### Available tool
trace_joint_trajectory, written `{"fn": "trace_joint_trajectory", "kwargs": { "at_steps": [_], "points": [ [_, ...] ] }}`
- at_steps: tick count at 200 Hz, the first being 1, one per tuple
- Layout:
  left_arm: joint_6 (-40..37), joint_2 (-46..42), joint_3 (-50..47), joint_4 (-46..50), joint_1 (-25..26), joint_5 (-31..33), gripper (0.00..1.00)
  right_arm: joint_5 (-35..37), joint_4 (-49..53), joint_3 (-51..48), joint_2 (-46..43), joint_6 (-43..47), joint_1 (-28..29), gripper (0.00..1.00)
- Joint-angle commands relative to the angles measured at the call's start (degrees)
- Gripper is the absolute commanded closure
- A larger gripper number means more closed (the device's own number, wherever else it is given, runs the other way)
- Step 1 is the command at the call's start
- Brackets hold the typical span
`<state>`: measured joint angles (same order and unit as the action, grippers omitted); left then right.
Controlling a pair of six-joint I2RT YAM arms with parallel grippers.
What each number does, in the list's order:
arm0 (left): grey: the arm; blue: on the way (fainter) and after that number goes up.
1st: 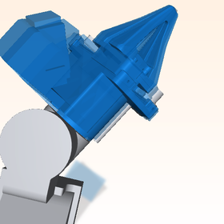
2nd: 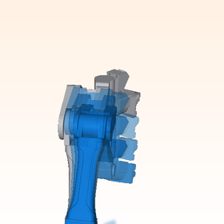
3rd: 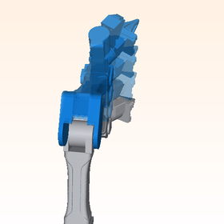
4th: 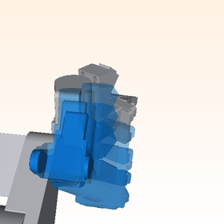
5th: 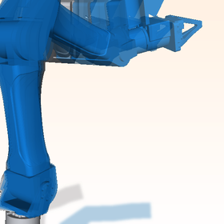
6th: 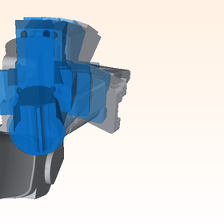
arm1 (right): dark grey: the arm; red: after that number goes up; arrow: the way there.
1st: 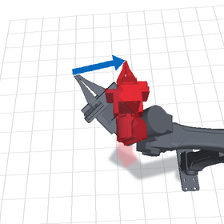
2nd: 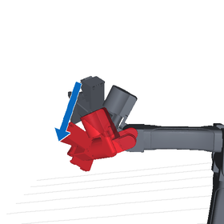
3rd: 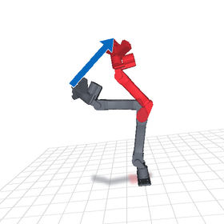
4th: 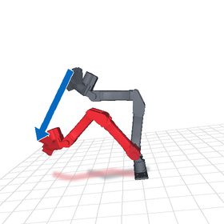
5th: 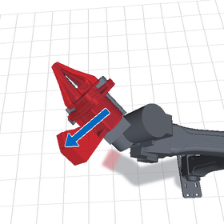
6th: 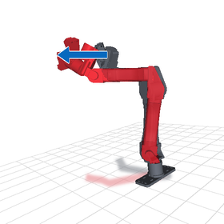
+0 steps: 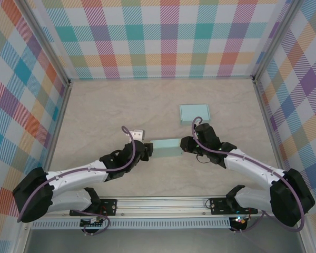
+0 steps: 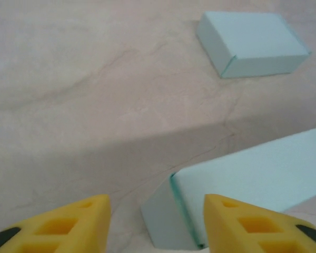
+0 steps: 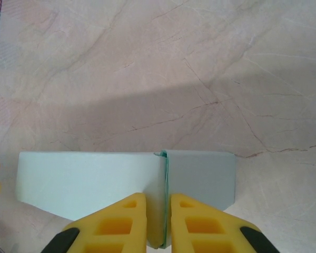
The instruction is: Fold the paper box
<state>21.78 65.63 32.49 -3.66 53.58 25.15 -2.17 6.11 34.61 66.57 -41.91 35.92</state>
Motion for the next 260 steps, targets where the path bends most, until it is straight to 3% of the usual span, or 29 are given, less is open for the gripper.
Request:
{"fn": "trace_joint_trajectory", "kwargs": {
  "at_steps": [1, 13, 38, 72, 124, 183, 260],
  "points": [
    [-22.8, -2.7, 3.3, -1.4, -0.3, -6.7, 0.4, 1.6, 9.5, -0.8, 0.6, 1.8, -0.5, 0.86],
    [-32.0, -3.2, 3.4, -2.3, -0.6, -12.7, 0.31, 1.3, 9.9, -0.4, 0.2, 1.8, -0.6, 0.83],
    [-45.8, -2.7, 4.0, -3.0, -2.1, -22.7, 0.27, 1.4, 10.9, 1.1, -0.3, 2.2, -0.6, 0.75],
    [-53.2, 0.6, 6.4, -2.1, -7.4, -34.8, 0.27, 1.1, 12.5, 4.1, -0.5, 3.6, -0.6, 0.58],
    [-65.1, 10.6, 16.4, 8.8, -10.7, -43.6, 0.26, 1.4, 15.5, 7.8, -2.0, 4.4, -0.5, 0.32],
    [-72.6, 21.0, 26.6, 20.5, -11.0, -45.2, 0.27, 7.0, 22.5, 9.9, -7.4, 3.8, -0.6, 0.0],
    [-74.1, 26.9, 29.6, 22.8, -11.0, -41.9, 0.34, 11.7, 26.2, 9.9, -11.1, 3.9, -0.6, 0.0]
  ]
}}
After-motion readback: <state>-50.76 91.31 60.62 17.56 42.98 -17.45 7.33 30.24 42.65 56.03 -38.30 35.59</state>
